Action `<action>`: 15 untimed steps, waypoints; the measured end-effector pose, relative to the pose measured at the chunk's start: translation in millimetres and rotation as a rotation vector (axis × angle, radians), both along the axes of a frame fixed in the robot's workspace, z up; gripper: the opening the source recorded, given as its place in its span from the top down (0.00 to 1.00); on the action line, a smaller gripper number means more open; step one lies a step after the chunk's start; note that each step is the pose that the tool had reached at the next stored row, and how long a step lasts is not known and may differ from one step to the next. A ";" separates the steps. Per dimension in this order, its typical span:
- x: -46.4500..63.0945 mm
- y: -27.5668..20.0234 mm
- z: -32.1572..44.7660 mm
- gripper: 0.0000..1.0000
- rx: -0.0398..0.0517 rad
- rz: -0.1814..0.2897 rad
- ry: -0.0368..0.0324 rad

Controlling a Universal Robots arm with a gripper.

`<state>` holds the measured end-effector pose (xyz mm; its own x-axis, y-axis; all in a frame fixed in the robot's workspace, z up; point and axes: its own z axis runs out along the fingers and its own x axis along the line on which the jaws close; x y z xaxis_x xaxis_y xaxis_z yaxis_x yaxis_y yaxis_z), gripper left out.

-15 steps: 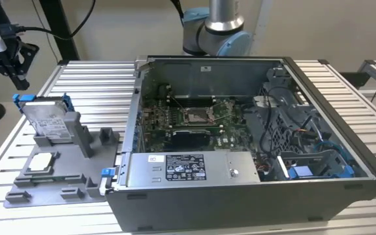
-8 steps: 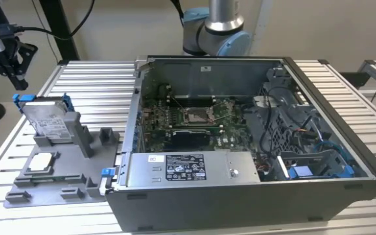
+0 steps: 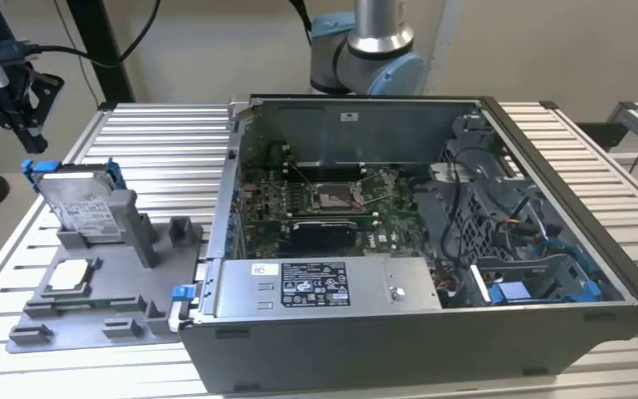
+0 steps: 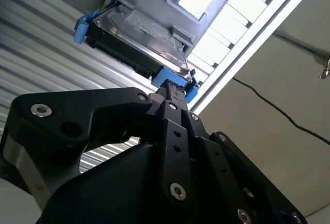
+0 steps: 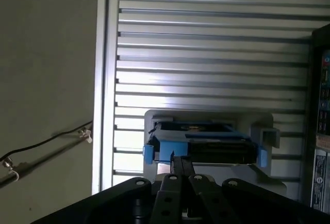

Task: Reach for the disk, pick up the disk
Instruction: 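Pick up the disk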

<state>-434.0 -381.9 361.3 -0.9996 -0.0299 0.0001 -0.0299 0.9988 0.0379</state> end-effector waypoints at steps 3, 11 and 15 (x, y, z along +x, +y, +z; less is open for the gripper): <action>0.0 0.0 -0.1 1.00 -0.0007 0.044 -0.0003; 0.0 0.0 -0.1 1.00 -0.0073 0.183 -0.0010; 0.0 0.0 -0.1 1.00 -0.0106 0.255 -0.0012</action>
<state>-434.0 -381.8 361.3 -0.9597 -0.2809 0.0006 -0.2807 0.9594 0.0273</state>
